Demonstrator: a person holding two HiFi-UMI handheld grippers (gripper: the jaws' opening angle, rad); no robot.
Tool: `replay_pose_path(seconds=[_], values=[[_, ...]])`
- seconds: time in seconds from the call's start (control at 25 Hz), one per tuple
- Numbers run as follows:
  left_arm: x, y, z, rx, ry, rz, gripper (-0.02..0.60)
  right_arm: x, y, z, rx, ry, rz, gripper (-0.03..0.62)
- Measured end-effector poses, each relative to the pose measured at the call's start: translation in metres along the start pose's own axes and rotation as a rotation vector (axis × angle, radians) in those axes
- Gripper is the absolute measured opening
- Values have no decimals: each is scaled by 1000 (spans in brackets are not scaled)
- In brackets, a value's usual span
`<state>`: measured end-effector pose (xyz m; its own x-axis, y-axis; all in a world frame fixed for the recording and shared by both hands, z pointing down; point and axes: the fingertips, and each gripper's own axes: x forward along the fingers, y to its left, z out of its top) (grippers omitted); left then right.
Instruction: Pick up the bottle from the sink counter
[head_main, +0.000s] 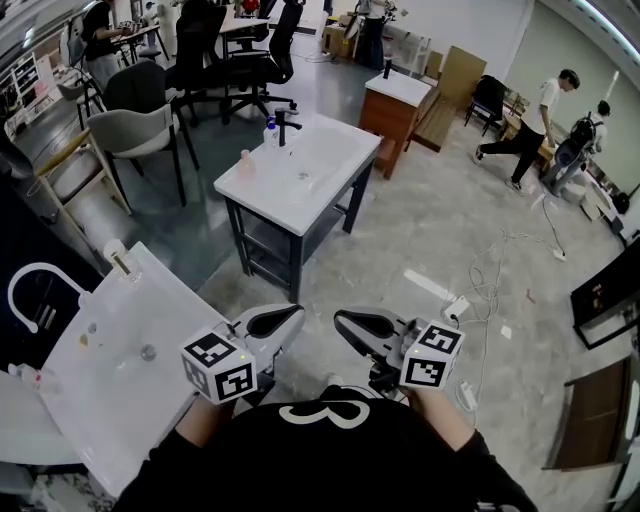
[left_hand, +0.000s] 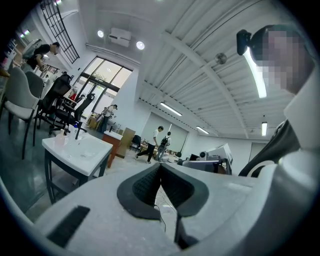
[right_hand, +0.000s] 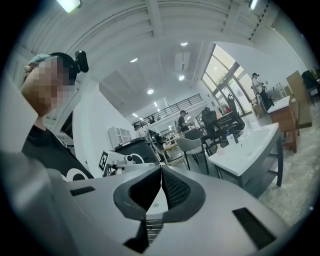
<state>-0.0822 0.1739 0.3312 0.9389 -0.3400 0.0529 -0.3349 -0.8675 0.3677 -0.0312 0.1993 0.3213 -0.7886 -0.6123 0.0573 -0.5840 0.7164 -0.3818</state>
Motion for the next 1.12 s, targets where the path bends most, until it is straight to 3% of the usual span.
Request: replay_pose_path(seconds=[0.28,0.8,1.12], values=[[20,20,3,-6,17,48,15,6,-31,7,24,-9,41,14],[137,87,29,-32,45,124,15,12,-163,62,60,6,113,14],[184,122,46,-24,33,192,15,23,-218,90,56,17,185,14]])
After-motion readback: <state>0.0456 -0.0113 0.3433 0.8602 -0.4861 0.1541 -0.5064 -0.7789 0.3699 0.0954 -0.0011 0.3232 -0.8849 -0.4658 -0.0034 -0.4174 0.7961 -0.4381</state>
